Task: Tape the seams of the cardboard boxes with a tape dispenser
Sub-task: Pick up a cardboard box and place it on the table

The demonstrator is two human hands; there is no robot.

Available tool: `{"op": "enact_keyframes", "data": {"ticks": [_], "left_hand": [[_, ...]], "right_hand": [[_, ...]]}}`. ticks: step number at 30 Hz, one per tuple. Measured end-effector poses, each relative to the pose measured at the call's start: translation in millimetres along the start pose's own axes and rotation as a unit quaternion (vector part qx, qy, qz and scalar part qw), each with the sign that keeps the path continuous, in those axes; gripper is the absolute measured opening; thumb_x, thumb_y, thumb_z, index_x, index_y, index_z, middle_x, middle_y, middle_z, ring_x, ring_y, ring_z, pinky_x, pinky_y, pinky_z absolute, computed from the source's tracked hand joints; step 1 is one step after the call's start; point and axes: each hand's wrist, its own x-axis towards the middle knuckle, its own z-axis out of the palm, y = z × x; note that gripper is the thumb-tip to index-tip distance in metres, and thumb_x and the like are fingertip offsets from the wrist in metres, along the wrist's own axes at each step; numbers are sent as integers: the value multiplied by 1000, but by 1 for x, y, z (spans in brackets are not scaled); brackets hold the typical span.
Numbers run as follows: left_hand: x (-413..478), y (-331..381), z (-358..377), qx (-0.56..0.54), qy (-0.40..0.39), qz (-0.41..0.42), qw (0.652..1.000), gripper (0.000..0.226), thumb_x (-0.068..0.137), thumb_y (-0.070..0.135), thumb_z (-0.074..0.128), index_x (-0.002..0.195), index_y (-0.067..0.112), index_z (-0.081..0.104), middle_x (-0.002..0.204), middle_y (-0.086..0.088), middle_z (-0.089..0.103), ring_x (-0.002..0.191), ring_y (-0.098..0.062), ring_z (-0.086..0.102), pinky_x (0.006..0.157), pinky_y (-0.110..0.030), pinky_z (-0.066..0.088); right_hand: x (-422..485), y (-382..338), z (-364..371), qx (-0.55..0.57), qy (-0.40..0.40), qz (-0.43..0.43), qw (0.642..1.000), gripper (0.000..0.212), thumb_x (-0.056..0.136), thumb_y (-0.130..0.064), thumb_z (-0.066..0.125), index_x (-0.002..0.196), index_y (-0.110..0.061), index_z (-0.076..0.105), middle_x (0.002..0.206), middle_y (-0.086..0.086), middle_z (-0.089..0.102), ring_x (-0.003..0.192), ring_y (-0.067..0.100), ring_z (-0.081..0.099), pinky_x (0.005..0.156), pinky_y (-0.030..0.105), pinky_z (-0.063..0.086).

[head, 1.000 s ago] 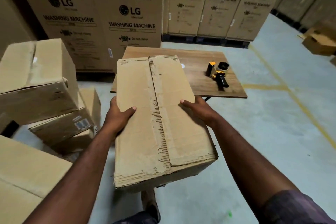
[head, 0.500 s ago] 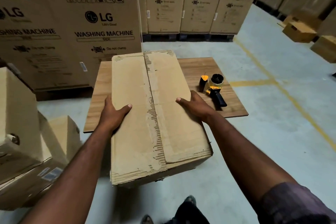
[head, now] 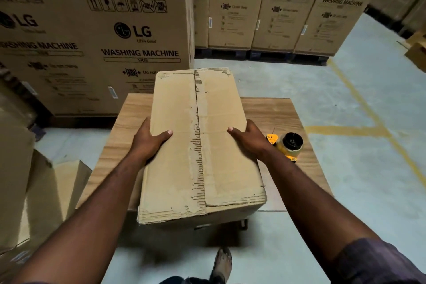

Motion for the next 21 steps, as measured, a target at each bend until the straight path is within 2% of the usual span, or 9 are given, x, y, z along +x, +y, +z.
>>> {"op": "enact_keyframes", "data": {"ticks": [5, 9, 11, 12, 14, 15, 17, 19, 21], "left_hand": [[45, 10, 20, 33, 10, -2, 999, 56, 81, 25, 82, 131, 22, 56, 118, 2, 68, 105, -19, 65, 90, -33, 51], [74, 15, 27, 64, 18, -8, 998, 56, 80, 27, 83, 131, 22, 58, 118, 2, 68, 102, -17, 63, 85, -28, 46], [84, 17, 26, 76, 21, -12, 997, 56, 81, 27, 83, 131, 21, 59, 119, 1, 68, 103, -18, 63, 85, -27, 46], [88, 18, 26, 91, 26, -13, 995, 56, 81, 26, 82, 131, 20, 58, 122, 0, 68, 106, -19, 63, 87, -27, 45], [88, 24, 35, 167, 54, -5, 984, 61, 85, 23, 78, 139, 14, 52, 139, -7, 58, 123, -23, 55, 98, -29, 42], [80, 30, 46, 210, 58, 11, 976, 67, 87, 21, 75, 146, 10, 46, 151, -11, 46, 135, -25, 45, 109, -31, 36], [51, 46, 84, 241, 3, 72, 968, 76, 89, 24, 71, 153, 7, 34, 163, -13, 25, 149, -26, 24, 122, -36, 18], [5, 61, 132, 241, -108, 119, 957, 90, 91, 41, 67, 158, 6, 18, 167, -12, 7, 154, -23, 6, 125, -41, 4], [-40, 66, 172, 289, -173, 114, 935, 114, 87, 61, 60, 158, 5, -9, 165, -13, -18, 154, -23, -14, 124, -46, -8]], "right_hand": [[57, 19, -7, 2, -11, -6, 1000, 70, 75, -51, 77, 131, -14, 59, 119, 0, 74, 107, 17, 72, 98, 45, 57], [96, 41, -4, 27, 2, 16, 1000, 81, 67, -62, 78, 131, -17, 55, 120, -2, 72, 109, 16, 70, 100, 48, 55], [92, 26, 0, 11, 14, 28, 999, 77, 71, -58, 78, 131, -17, 55, 121, -1, 71, 110, 17, 69, 100, 46, 55], [90, 18, 4, -6, 28, 31, 999, 70, 77, -51, 79, 132, -15, 54, 123, 0, 69, 112, 19, 68, 100, 41, 54], [81, 4, 12, -94, 66, -29, 993, 58, 91, -31, 72, 139, -9, 49, 136, 10, 59, 127, 27, 57, 101, 31, 45], [77, -1, 16, -176, 85, -82, 977, 59, 96, -27, 66, 145, -6, 43, 147, 16, 48, 138, 31, 45, 107, 31, 38], [76, -9, 21, -344, 65, -191, 917, 62, 101, -27, 53, 155, -6, 32, 165, 17, 24, 153, 32, 19, 123, 42, 21], [81, -14, 18, -434, -45, -229, 870, 59, 104, -36, 41, 157, -12, 31, 169, 10, 19, 156, 29, 11, 125, 53, 12], [89, -16, 10, -479, -120, -226, 840, 58, 105, -42, 31, 158, -17, 32, 169, 7, 18, 157, 27, 10, 125, 53, 9]]}}
